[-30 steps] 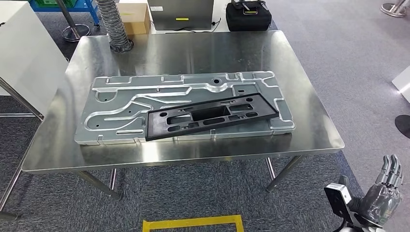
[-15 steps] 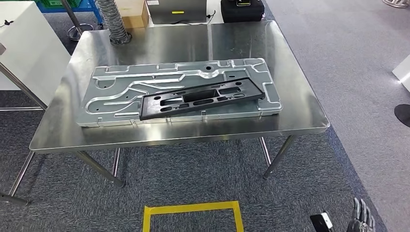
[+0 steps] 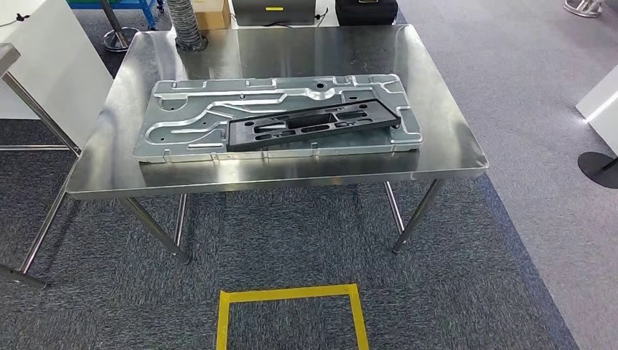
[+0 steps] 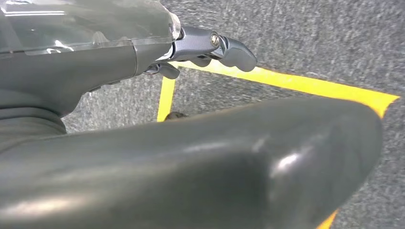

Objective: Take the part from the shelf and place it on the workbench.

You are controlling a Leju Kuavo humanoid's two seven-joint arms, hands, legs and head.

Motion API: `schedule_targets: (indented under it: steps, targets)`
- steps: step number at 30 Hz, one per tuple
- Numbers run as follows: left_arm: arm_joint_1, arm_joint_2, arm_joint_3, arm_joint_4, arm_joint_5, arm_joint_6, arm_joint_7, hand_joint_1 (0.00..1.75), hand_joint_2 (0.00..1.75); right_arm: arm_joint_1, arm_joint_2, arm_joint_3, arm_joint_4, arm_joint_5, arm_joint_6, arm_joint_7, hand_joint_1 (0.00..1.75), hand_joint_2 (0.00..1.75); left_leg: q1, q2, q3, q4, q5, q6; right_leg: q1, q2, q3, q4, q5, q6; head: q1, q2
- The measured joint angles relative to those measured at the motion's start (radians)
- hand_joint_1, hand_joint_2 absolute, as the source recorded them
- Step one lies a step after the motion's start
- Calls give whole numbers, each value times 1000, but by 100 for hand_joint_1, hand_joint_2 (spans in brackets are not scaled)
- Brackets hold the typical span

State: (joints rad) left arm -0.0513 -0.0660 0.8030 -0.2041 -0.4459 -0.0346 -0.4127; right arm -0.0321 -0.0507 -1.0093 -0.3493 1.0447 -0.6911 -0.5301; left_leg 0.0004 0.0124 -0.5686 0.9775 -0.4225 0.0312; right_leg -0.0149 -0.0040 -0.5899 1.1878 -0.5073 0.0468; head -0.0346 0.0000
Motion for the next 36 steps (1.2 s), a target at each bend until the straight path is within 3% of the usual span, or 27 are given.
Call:
schedule_targets:
  steps: [2, 3, 4, 6, 7, 8, 10, 11, 12, 13, 14, 16, 18, 19, 21, 22, 23, 25, 26, 27, 28, 29, 31, 33, 34, 36]
  targets:
    - [-2, -1, 0, 0, -6, -4, -1, 0, 0, -10, 0, 3, 27, -8, 29, 31, 0, 0, -3, 0, -21, 12, 13, -10, 4, 1, 107, -152, -4, -11, 0, 0]
    - [-2, -1, 0, 0, -10, -7, -2, 0, 0, -15, 1, 4, 40, -12, 56, 53, 0, 0, -3, 1, -26, 16, 20, -16, 7, 1, 137, -202, -16, -17, 0, 0]
    - [-3, -1, 0, 0, -13, -9, -3, 0, 0, -19, 2, 4, 51, -16, 90, 78, 0, 0, -3, 2, -30, 17, 27, -22, 10, 1, 148, -226, -24, -23, 0, 0]
    - [-2, -1, -1, 0, -22, -13, -5, 0, 0, -21, 6, 4, 72, -22, 164, 143, 0, 0, -1, 1, -36, 19, 35, -35, 10, -2, 137, -230, -12, -38, 0, 0]
    - [-1, -1, -1, 0, -27, -15, -5, 0, 0, -22, 9, 4, 80, -23, 201, 181, 0, 0, 0, -1, -45, 35, 15, -41, 9, -4, 127, -231, -1, -47, 0, 0]
    - [1, -1, -2, 0, -33, -17, -5, 0, 0, -24, 14, 4, 88, -23, 240, 224, 0, 0, 1, -2, -59, 69, -23, -46, 8, -6, 114, -232, 12, -54, 0, 0]
    - [2, -2, -5, 0, -48, -22, -3, 0, 0, -26, 25, 4, 102, -19, 333, 318, 0, 0, 4, -4, -95, 188, -129, -54, 9, -8, 83, -231, 35, -63, 0, 0]
    - [1, -3, -7, 0, -56, -24, -1, 0, 0, -26, 31, 4, 109, -14, 382, 364, 0, 0, 5, -4, -107, 252, -164, -57, 11, -8, 67, -228, 46, -64, 0, 0]
    - [1, -3, -9, 0, -62, -26, 0, 0, 0, -26, 37, 4, 115, -7, 428, 403, 0, 0, 5, -4, -107, 295, -174, -58, 12, -8, 50, -225, 57, -65, 0, 0]
    - [0, -3, -11, 0, -66, -28, 1, 0, 0, -26, 42, 5, 119, -1, 465, 430, 0, 0, 5, -4, -92, 308, -160, -58, 14, -8, 33, -221, 67, -64, 0, 0]
    - [0, -3, -12, 0, -69, -28, 2, 0, 0, -26, 49, 6, 123, 5, 491, 449, 0, 0, 4, -4, -59, 285, -132, -55, 15, -8, 16, -216, 77, -63, 0, 0]
    - [-5, -2, -15, 0, -71, -27, 4, 0, 0, -27, 62, 8, 128, 13, 528, 461, 0, 0, 1, -4, 51, 152, -97, -42, 18, -7, -11, -205, 94, -59, 0, 0]
    - [-12, -1, -18, 0, -72, -26, 5, 0, 0, -29, 72, 12, 131, 21, 558, 455, 0, 0, -4, -4, 140, 17, -113, -28, 20, -8, -24, -198, 110, -50, 0, 0]
    - [-13, -1, -18, 0, -72, -26, 5, 0, 0, -29, 74, 14, 132, 26, 568, 448, 0, 0, -7, -4, 157, -17, -124, -22, 19, -9, -27, -198, 118, -44, 0, 0]
    - [-12, -2, -19, 0, -72, -26, 6, 0, 0, -30, 75, 18, 132, 32, 581, 430, 0, 0, -7, -2, 150, -29, -111, -7, 17, -9, -30, -199, 130, -31, 0, 0]
    - [-12, -2, -19, 0, -72, -26, 6, 0, 0, -30, 75, 19, 133, 33, 583, 423, 0, 0, -5, 0, 141, -31, -100, 1, 15, -6, -36, -190, 115, -25, 0, 0]
    - [-12, -3, -19, 1, -72, -26, 6, 0, 0, -30, 75, 20, 133, 32, 585, 417, 0, 0, -3, 2, 129, -33, -87, 8, 14, -4, -46, -164, 80, -20, 0, 0]
    - [-12, -3, -19, 1, -72, -28, 6, 0, 0, -31, 75, 20, 133, 32, 586, 406, 0, 0, -2, 3, 99, -33, -62, 16, 9, 0, -76, -53, -30, -11, 0, 0]
    - [-12, -3, -19, 1, -74, -29, 6, 0, 0, -31, 74, 20, 133, 32, 587, 403, 0, 0, -2, 3, 83, -31, -50, 16, 7, 0, -89, 15, -70, -7, 0, 0]
    - [-12, -3, -19, 1, -76, -30, 6, 0, 0, -32, 74, 21, 133, 32, 587, 400, 0, 0, -2, 4, 65, -28, -38, 15, 5, 0, -94, 68, -86, -3, 0, 0]
    - [-12, -4, -19, 1, -77, -30, 6, 0, 0, -32, 74, 21, 133, 33, 588, 398, 0, 0, -1, 4, 47, -23, -28, 13, 3, 0, -86, 93, -76, -1, 0, 0]
    - [-12, -5, -19, 1, -78, -31, 6, 0, 0, -32, 74, 21, 133, 33, 588, 397, 0, 0, -1, 4, 30, -17, -18, 10, 1, 0, -59, 81, -48, 0, 0, 0]
    - [-12, -7, -20, 1, -79, -31, 6, 0, 0, -35, 74, 23, 133, 34, 588, 397, 0, 0, 0, 3, -2, -1, -4, 3, -1, 0, 45, -44, -7, -3, 0, 0]
    - [-13, -8, -22, 1, -82, -31, 7, 0, 0, -39, 73, 24, 133, 32, 588, 397, 0, 0, -3, 3, -23, 14, 9, -8, 3, 0, 143, -188, -20, -12, 0, 0]
    - [-14, -9, -22, 1, -84, -30, 8, 0, 0, -40, 73, 24, 133, 30, 587, 397, 0, 0, -3, 4, -28, 17, 16, -14, 6, 0, 164, -224, -31, -19, 0, 0]
    - [-13, -9, -23, 1, -88, -28, 9, 0, 0, -40, 73, 24, 133, 28, 586, 399, 0, 0, -1, 4, -35, 19, 27, -27, 7, -2, 155, -235, -25, -34, 0, 0]
